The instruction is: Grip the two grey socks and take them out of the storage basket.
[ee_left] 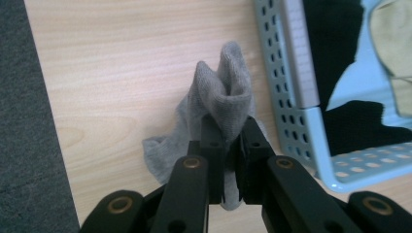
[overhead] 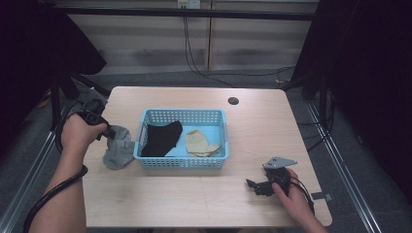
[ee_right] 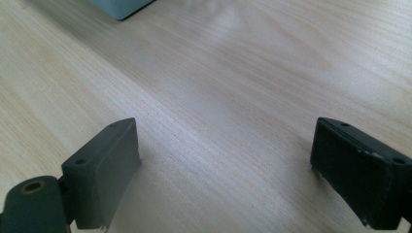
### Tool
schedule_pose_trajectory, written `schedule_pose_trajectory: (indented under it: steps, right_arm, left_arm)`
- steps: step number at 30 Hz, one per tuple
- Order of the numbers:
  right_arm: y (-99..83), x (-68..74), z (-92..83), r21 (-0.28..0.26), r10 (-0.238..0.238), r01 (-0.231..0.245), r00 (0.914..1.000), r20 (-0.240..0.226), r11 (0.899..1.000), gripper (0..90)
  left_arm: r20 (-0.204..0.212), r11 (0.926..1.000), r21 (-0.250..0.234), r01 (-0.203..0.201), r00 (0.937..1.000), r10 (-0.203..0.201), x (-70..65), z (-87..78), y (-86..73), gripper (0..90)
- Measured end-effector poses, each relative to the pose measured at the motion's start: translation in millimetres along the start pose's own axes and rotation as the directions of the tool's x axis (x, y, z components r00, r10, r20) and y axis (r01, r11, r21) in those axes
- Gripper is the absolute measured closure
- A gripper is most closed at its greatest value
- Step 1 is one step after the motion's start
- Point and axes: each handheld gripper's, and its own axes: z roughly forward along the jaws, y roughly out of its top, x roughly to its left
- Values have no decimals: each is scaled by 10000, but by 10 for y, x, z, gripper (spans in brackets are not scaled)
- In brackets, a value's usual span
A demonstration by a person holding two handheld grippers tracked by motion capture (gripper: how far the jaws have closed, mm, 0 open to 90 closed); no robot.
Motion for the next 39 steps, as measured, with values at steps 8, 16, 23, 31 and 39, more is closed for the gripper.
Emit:
schedule_pose_trajectory:
  steps: [8,16,23,31,39]
  right_arm:
    - [1,1,-1,13,-3,3,10000,28,10000,98]
    - [-3,8,-3,24,34,-34,10000,7,10000,98]
    - [-4,13,-6,51,37,-37,10000,-9,10000,98]
    - [-8,19,-7,4,-3,3,10000,-12,10000,98]
    - [-10,21,-8,-10,-35,35,10000,-12,10000,98]
  left_arm:
    - [247,9988,-496,9,9997,3,-21,192,-44,616]
    - [-261,9950,-659,-755,9969,739,-160,185,-109,385]
    - [-256,9830,-755,-1674,9858,1659,-301,131,-308,351]
    - [-1,9695,-847,-2301,9730,2309,-493,277,-675,312]
    - [624,9645,-1194,-2354,9678,2439,-623,537,-994,314]
